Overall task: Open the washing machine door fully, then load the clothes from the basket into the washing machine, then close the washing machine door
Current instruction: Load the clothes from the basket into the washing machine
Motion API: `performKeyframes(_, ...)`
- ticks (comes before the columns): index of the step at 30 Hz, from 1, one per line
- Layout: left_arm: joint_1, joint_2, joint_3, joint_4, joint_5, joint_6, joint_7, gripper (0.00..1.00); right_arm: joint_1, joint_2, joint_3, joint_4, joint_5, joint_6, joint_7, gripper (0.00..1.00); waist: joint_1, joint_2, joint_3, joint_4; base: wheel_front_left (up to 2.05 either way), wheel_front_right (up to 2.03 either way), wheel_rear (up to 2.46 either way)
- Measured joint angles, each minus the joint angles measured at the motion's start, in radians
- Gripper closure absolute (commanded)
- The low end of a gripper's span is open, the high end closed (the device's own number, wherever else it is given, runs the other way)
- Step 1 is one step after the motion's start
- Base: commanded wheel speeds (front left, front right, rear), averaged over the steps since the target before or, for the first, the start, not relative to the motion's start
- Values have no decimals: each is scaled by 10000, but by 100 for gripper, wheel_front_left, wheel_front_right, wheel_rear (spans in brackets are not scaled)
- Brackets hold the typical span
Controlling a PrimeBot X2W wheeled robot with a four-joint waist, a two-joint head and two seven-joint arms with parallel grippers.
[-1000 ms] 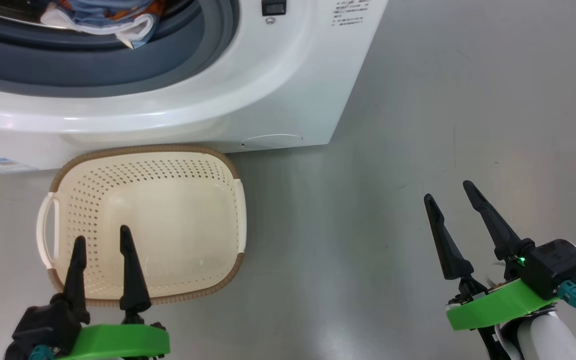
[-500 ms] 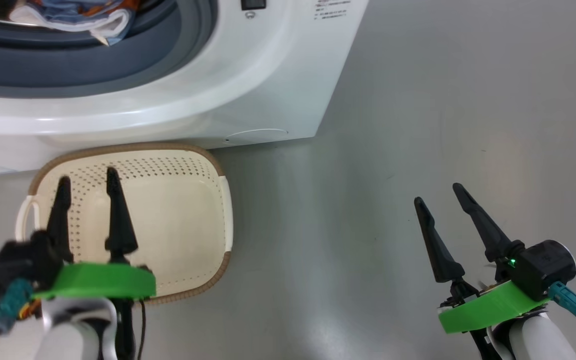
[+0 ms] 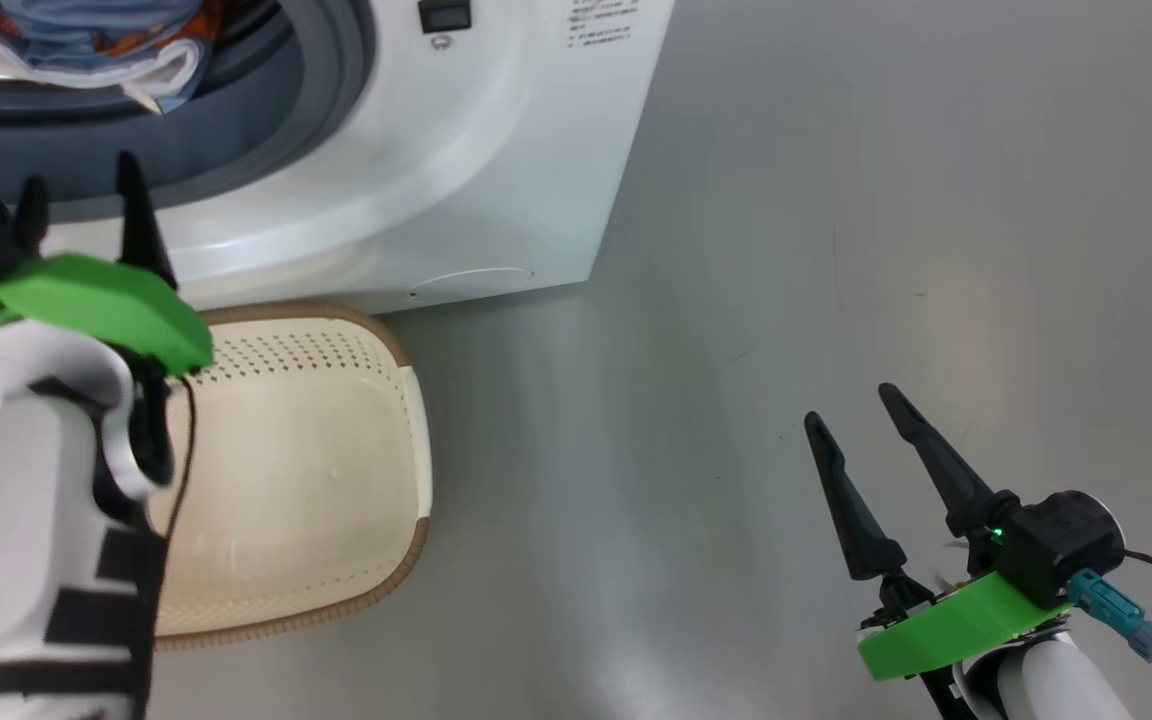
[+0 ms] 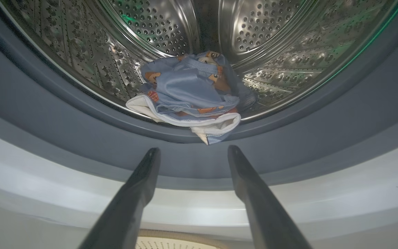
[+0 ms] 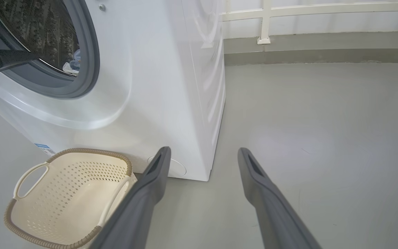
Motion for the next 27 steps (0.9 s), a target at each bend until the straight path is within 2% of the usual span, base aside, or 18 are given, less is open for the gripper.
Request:
performKeyframes(4,-1093,115,-12,1649,-176,-343,380,0,24,-71,134,54,73,0,0,0,0,-1,-116,-139,0,0,0)
performKeyframes(11,-2523,-10,-132,3971,-334,-911,207,0,59,-234,343,128,102,0,0,0,0,0,-225,-393,0,0,0)
performKeyframes(16,-3346,-151,-351,5166,-336,-1369,-222,0,135,-303,407,128,102,0,0,0,0,0,-216,-536,0,0,0)
performKeyframes(27,-4640,-94,-593,7231,-276,-1868,-941,0,267,-495,420,96,102,0,0,0,0,0,219,-733,0,0,0)
